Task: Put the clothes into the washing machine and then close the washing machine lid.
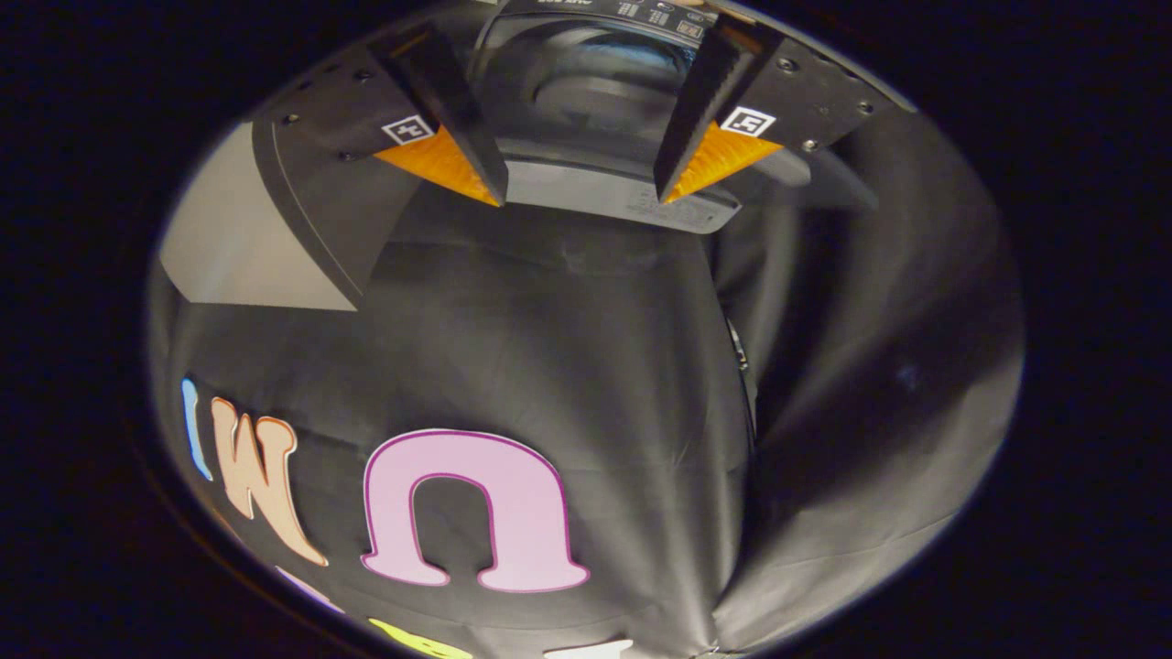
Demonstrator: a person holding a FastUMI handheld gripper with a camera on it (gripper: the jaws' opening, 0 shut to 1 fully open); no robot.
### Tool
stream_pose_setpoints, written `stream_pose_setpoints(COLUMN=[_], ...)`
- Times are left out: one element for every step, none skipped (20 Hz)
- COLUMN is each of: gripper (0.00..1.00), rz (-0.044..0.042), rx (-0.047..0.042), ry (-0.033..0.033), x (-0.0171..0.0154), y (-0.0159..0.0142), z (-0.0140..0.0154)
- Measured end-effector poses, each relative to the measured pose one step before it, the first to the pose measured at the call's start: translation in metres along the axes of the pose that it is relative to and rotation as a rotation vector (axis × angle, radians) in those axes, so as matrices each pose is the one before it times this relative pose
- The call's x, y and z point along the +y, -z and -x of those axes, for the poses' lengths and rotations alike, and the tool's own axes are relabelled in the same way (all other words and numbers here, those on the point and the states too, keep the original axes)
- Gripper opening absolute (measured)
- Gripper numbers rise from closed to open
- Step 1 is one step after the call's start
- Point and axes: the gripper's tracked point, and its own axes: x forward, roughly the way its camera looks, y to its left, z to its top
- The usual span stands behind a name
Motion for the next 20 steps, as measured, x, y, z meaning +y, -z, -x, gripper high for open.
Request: stream_pose_setpoints(gripper=[0.97,0.97,0.97,0.97,0.97,0.97,0.97,0.97,0.97,0.97,0.97,0.97,0.97,0.97,0.97,0.97,0.97,0.97,0.97,0.97], rz=[-0.00239,0.00127,0.00023,0.00551,0.00000,-0.00231,-0.00692,-0.00736,-0.00461,0.00077,0.00708,0.00801,0.00599,0.00096,-0.00325,-0.00565,-0.00475,-0.00589,-0.00725,-0.00515], rx=[-0.01304,-0.00778,-0.01053,-0.00690,-0.01204,-0.01094,-0.01837,-0.01575,-0.01429,-0.02054,-0.02037,-0.01794,-0.02026,-0.02023,-0.01737,-0.02191,-0.01773,-0.01703,-0.01272,-0.01439], ry=[-0.00743,-0.01082,-0.01159,-0.01290,-0.01181,-0.01009,-0.00948,-0.00994,-0.00749,-0.00384,-0.00225,0.00083,-0.00190,-0.00272,-0.00340,-0.00292,-0.00085,-0.00006,0.00137,0.00226], x=[-0.00095,0.00186,0.00140,0.00090,0.00152,0.00022,0.00014,0.00114,0.00052,-0.00029,0.00123,0.00409,-0.00017,0.00050,-0.00111,-0.00010,0.00173,0.00017,-0.00046,0.00046], y=[-0.00295,-0.00176,-0.00315,-0.00097,-0.00286,0.00016,-0.00437,-0.00317,-0.00424,-0.00564,-0.00525,-0.00397,-0.00514,-0.00535,-0.00476,-0.00573,-0.00410,-0.00379,-0.00332,-0.00359], z=[0.00265,0.00434,0.00307,0.00230,0.00371,-0.00263,0.00128,0.00236,0.00187,0.00190,0.00466,0.00641,0.00442,0.00362,0.00153,0.00367,0.00371,0.00188,0.00225,0.00245])
